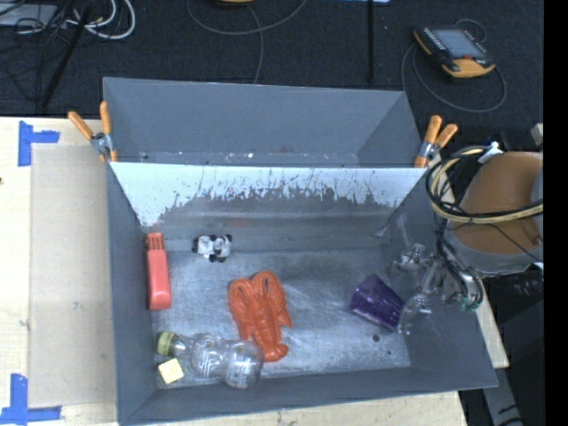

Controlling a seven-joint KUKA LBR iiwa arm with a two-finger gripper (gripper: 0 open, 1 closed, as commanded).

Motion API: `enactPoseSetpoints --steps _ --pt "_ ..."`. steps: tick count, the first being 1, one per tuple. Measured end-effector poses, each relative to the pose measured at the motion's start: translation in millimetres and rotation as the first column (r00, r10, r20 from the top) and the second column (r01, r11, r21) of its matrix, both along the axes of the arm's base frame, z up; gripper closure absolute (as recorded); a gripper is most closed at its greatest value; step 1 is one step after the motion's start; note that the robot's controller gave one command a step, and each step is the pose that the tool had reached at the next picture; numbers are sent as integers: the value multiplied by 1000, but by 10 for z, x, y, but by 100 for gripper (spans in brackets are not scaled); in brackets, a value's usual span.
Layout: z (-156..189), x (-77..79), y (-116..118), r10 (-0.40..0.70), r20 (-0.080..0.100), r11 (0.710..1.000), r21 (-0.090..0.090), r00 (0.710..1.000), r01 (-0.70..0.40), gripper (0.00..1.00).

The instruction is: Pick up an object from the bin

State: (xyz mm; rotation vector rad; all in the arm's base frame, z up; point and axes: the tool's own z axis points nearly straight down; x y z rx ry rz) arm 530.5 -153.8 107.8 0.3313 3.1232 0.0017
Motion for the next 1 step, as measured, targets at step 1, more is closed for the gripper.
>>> enactPoseSetpoints --steps 1 --pt "-392 -124 62 -83 0 997 0 997 83 0"
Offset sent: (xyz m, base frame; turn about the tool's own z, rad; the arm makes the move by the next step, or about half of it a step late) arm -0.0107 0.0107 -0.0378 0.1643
